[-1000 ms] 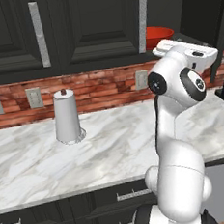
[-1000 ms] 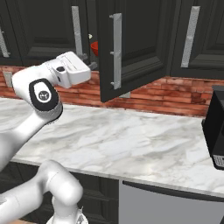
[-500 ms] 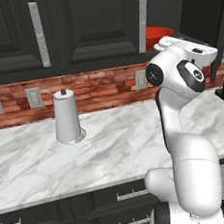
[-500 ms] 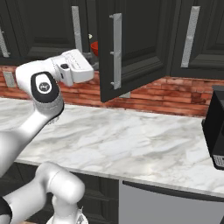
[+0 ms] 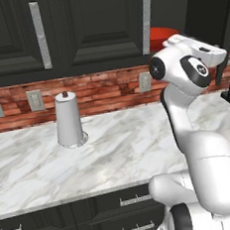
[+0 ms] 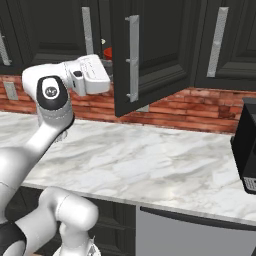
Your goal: Move the bowls from the cabinet to the plates on the dining table.
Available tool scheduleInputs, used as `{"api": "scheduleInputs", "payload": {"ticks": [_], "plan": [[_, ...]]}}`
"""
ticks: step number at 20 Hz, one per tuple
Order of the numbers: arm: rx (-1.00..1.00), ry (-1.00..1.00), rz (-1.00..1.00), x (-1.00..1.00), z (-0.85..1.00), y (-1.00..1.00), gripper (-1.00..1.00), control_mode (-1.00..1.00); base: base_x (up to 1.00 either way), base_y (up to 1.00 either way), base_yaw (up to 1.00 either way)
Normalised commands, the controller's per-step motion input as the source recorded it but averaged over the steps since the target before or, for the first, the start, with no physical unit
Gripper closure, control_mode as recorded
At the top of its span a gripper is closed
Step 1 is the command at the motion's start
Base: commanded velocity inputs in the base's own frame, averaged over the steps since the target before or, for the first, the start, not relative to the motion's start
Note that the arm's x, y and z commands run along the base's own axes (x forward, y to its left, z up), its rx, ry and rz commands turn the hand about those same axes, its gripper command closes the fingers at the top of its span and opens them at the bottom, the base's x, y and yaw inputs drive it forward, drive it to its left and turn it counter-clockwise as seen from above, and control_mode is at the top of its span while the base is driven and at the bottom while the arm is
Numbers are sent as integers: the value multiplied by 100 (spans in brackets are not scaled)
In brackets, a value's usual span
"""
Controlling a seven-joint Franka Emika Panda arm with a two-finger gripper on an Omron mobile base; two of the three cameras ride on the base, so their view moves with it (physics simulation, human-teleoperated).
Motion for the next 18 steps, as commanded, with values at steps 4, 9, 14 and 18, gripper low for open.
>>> {"api": "scheduleInputs", "payload": {"ticks": [4,9,14,18], "plan": [[2,0,-5,0,-2,0,-100,-100,0,0,0],[1,0,-5,-1,0,0,-100,-100,0,0,0],[1,5,-5,19,0,0,-100,-100,0,0,0],[2,7,-3,35,0,0,-100,-100,0,0,0]]}}
